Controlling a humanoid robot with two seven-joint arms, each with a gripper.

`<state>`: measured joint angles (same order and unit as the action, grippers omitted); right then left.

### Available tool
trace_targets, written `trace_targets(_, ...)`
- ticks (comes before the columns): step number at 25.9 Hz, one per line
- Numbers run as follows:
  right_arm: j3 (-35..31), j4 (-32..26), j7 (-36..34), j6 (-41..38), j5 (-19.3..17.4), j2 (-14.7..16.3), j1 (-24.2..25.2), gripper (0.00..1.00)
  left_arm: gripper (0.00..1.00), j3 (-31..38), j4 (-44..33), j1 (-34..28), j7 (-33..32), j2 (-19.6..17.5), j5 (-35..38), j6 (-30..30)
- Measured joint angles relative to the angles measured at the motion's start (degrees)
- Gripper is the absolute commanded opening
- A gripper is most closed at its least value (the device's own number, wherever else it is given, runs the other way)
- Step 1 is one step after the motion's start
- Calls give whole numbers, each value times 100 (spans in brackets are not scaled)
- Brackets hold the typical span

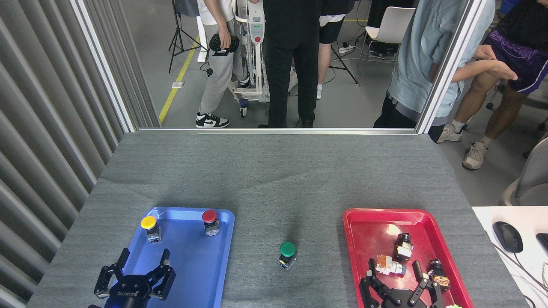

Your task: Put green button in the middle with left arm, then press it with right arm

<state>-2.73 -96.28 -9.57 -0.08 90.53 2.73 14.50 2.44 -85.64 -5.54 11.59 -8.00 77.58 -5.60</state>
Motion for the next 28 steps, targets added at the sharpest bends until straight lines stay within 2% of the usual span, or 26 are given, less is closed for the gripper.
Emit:
trace_targets(20,-9,-2,-1,0,9,2,-1,100,100,16,31,26,-74,-20,-4,-11)
trace_targets(28,-9,-2,-2,-1,8,8,-4,100,100,26,-176,71,-181,-39,15,-18)
